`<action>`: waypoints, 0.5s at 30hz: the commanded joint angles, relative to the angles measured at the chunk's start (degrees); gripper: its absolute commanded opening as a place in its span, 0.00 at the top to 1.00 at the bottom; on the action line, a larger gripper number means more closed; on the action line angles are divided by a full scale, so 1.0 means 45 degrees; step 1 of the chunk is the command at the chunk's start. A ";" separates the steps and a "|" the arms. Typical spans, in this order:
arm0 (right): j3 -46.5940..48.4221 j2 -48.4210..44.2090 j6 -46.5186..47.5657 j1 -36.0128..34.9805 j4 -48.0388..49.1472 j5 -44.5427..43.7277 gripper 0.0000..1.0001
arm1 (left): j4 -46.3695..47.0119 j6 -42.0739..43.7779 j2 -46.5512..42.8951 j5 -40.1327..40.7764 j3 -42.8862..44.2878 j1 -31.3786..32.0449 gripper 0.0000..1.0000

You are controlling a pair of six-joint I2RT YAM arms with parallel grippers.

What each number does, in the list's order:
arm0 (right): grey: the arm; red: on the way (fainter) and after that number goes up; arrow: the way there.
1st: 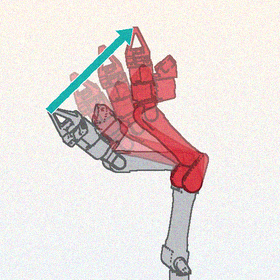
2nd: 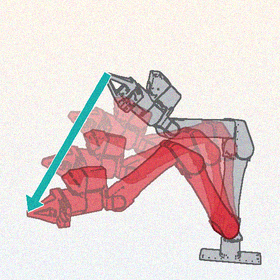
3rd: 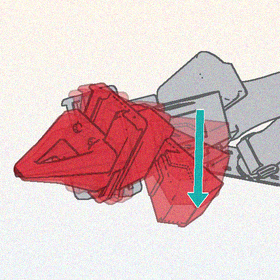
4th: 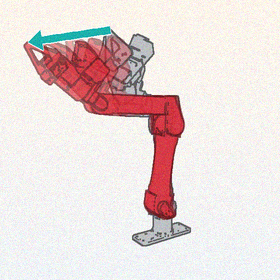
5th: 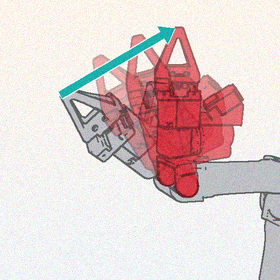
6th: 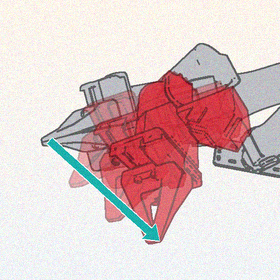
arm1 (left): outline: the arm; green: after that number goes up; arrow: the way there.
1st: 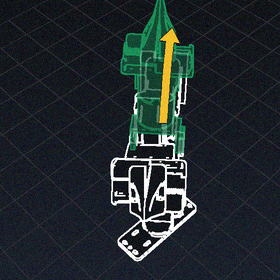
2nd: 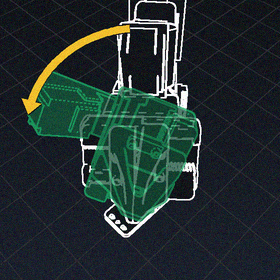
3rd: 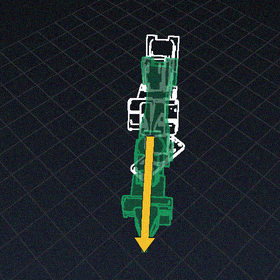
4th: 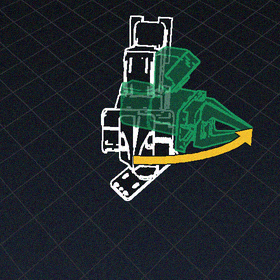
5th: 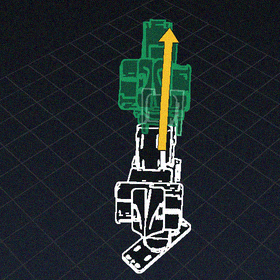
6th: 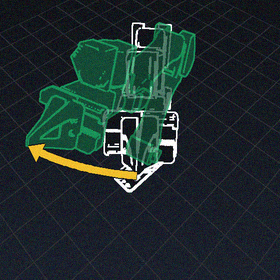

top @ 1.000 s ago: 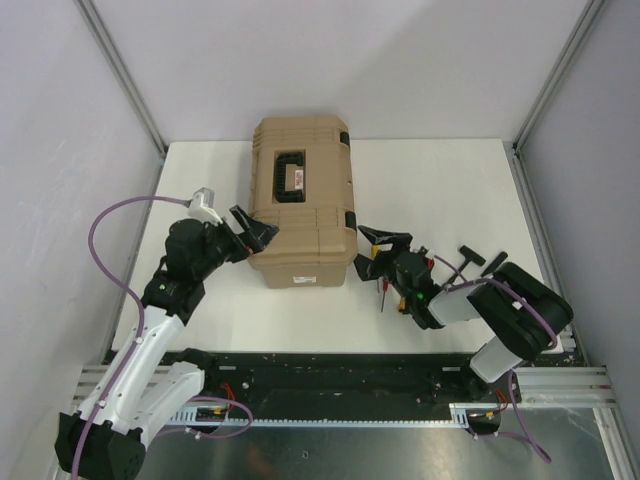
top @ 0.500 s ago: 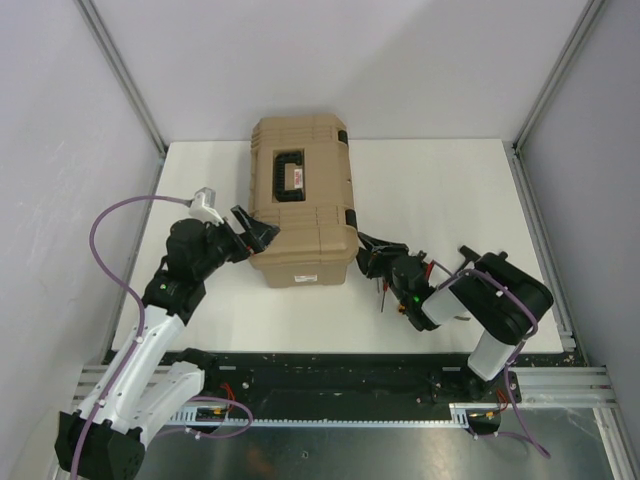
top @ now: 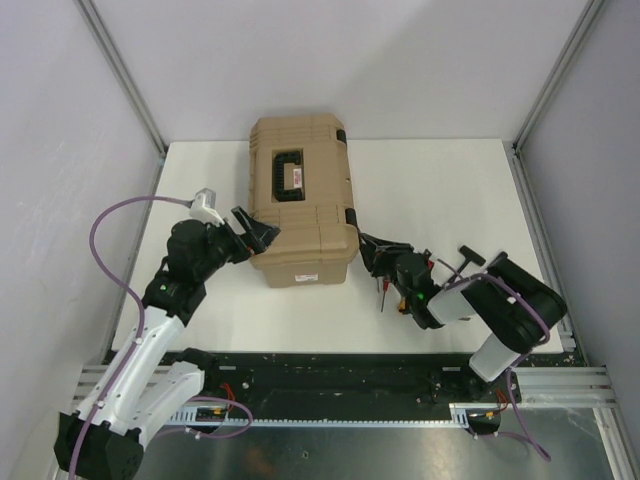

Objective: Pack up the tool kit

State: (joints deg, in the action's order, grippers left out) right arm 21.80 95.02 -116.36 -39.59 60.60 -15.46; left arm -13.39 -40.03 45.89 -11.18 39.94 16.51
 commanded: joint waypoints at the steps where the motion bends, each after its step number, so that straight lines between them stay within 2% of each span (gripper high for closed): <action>1: -0.0055 -0.1711 0.0645 0.0219 -0.0366 0.0644 0.68 | -0.2076 0.0292 0.0037 0.0324 -0.0395 0.0160 0.02; 10: 0.0009 -0.2731 0.2072 0.0580 -0.1493 0.0828 0.63 | -0.2260 0.0543 0.0060 0.0730 -0.0285 0.0160 0.02; 15: 0.0270 -0.3685 0.3376 0.0905 -0.2780 0.1197 0.54 | -0.2337 0.0819 0.0145 0.0923 -0.0097 0.0159 0.02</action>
State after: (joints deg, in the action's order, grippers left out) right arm 21.02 82.61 -107.42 -36.27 50.54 -12.34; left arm -14.50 -38.98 45.32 -9.89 39.94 16.99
